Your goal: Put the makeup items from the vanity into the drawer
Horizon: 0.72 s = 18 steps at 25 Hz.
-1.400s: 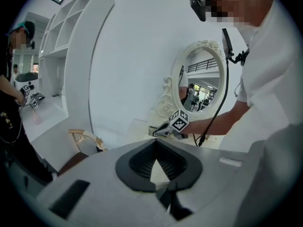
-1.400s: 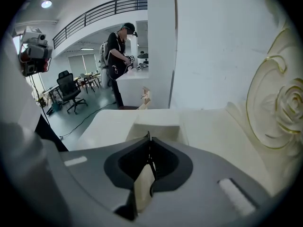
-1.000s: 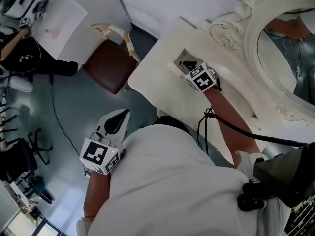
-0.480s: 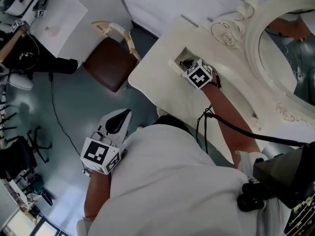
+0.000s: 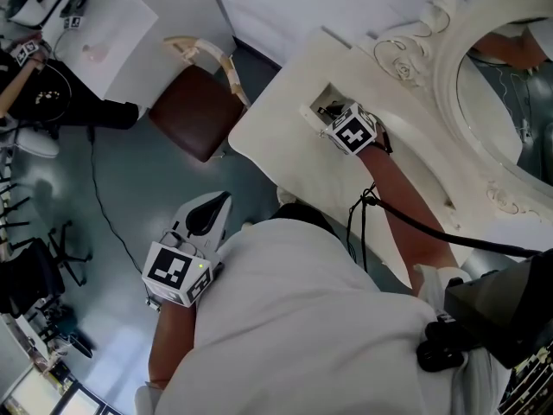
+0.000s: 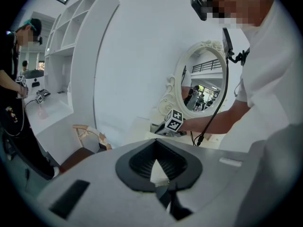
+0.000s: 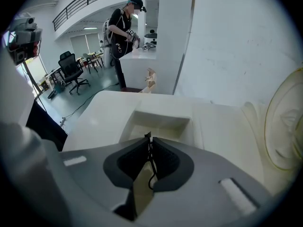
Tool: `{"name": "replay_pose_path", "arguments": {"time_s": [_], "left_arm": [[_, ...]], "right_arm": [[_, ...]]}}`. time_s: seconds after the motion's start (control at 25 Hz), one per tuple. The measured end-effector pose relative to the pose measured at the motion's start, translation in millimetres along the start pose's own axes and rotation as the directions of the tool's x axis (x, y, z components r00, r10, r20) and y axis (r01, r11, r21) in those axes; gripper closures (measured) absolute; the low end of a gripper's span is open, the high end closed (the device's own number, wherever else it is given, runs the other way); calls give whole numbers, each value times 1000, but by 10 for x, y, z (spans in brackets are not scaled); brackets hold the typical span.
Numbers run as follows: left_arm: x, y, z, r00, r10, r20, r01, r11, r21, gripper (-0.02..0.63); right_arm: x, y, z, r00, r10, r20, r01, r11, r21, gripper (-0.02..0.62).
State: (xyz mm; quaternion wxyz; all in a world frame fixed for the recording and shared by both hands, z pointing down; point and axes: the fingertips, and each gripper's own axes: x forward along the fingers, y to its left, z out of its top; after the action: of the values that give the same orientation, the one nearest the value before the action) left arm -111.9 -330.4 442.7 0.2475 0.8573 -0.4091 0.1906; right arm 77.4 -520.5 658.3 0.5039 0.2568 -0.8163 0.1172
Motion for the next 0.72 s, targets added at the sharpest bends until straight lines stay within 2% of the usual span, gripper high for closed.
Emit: {"name": "replay_pose_path", "arguments": {"time_s": [0.4,0.56,0.72], "left_arm": [[-129,12,-32,999,-34,8,34,999,19,606],[-207,-21,-85,998,-61,16,61,998,35,606],[-333,-46,-148,995,-93,25,91,994,53,606]], "right_arm": [[-192,9,34,998,-47,42,46,998,36,538],[-409,69,71,991,-100,95,93,993,72,545],[-683,227,110,976,-157,147,143,984,104,580]]}}
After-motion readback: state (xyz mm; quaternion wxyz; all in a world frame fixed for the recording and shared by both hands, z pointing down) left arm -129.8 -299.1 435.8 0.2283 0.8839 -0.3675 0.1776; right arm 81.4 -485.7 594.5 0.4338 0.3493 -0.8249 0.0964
